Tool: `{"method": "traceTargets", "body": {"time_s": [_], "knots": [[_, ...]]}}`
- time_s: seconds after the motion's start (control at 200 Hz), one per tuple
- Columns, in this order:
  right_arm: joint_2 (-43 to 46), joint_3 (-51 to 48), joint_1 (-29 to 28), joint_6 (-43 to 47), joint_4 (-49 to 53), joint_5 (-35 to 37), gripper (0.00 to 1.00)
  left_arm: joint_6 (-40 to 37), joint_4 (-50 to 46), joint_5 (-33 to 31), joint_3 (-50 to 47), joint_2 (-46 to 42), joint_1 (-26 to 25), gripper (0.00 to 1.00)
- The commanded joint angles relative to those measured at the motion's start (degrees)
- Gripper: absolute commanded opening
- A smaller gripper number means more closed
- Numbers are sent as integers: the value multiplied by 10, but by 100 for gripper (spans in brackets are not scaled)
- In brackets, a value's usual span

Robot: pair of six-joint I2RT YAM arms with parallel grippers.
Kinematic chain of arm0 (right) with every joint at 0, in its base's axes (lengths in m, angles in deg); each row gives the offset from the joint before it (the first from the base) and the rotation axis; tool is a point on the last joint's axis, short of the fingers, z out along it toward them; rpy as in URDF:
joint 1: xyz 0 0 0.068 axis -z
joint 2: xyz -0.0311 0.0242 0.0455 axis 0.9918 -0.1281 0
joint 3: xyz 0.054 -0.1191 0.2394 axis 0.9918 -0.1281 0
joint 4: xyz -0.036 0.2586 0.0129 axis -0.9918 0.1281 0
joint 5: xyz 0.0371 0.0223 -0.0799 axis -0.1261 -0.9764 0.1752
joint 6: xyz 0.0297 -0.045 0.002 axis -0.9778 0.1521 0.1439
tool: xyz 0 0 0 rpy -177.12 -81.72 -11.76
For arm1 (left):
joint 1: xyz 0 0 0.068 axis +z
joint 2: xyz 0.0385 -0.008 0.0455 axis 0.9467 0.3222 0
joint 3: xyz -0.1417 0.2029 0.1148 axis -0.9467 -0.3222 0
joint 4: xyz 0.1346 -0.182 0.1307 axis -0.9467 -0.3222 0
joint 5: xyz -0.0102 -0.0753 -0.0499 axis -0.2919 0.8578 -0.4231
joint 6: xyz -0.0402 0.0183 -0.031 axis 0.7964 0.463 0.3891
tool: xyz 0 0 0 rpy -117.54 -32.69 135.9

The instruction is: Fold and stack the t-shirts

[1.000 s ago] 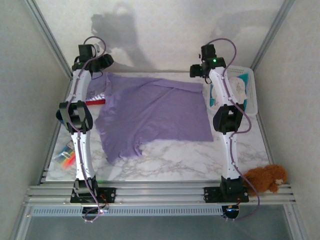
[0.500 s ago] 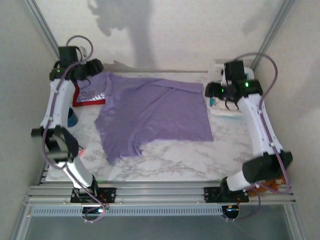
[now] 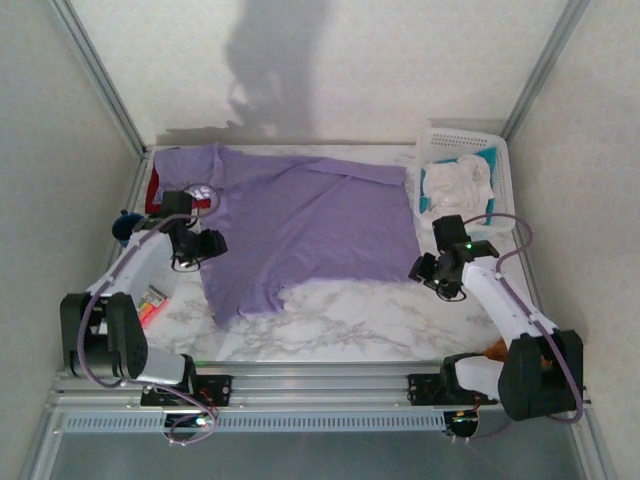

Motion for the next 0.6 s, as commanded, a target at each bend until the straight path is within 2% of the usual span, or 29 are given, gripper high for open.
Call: {"method": "traceTargets", "body": {"time_s": [0.0, 0.13, 0.451, 0.596], "knots": [[-50, -9, 6, -43, -93, 9, 55, 24, 2, -18, -20, -33, -3, 55], [-91, -13, 7, -39, -137, 25, 48, 37, 15, -2, -26, -44, -7, 54], [-129, -23, 7, -31, -155, 94, 40, 51, 15, -1, -36, -45, -7, 54], [-143, -32, 7, -35, -172, 84, 37, 50, 2, -6, -22, -36, -7, 54]]}}
